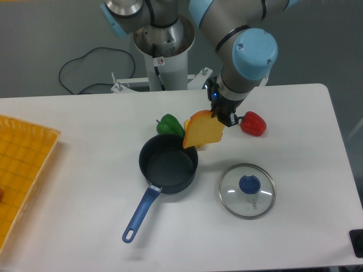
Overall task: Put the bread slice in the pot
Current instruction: 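Hold the bread slice in the gripper above the saucepan rim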
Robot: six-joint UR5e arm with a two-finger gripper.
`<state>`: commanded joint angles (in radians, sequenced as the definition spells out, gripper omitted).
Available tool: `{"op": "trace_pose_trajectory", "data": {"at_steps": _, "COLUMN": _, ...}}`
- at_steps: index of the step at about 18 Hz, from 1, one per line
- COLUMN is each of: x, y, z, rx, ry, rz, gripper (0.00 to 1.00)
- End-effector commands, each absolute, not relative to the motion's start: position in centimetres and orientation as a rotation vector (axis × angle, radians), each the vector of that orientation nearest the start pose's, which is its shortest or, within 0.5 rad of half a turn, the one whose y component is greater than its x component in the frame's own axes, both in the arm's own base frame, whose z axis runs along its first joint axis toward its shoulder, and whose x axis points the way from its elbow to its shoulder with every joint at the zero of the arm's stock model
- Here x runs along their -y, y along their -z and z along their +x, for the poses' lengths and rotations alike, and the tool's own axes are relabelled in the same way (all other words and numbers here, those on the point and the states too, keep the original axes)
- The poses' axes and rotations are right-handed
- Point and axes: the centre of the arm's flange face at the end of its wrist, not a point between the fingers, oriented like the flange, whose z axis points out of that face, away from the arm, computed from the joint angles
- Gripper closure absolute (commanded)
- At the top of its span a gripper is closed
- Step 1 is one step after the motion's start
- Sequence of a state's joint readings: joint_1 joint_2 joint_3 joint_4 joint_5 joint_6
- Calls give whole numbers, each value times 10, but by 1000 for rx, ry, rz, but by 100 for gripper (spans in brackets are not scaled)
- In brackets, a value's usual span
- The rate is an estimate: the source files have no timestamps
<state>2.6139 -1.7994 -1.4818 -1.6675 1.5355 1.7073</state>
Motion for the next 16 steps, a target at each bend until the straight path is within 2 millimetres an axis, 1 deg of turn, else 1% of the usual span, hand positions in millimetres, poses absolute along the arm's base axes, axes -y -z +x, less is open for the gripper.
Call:
{"op": "trace_pose_trajectory", "data": {"at_steps": 2, "x": -404, "y": -400, "z": -408, "rx": -1029, "ry": 367, "rz": -2953, "gripper": 93}}
{"op": "trace_pose_trajectory", "data": {"at_steps": 6, "x": -405, "y": -403, "z": -410, "rx": -974, "ry": 341, "rz": -2976, "gripper": 93}}
{"op": "trace_pose_trajectory", "data": {"at_steps": 14, "x": -406, "y": -408, "z": -407, "rx": -940, "ry": 327, "rz": -2989, "gripper": 93}}
{"op": "trace_pose_trajectory", "data": {"at_steps": 16, "x": -407, "y": -413, "z": -404, "rx": -931, "ry": 310, "rz": -2991, "gripper": 93}}
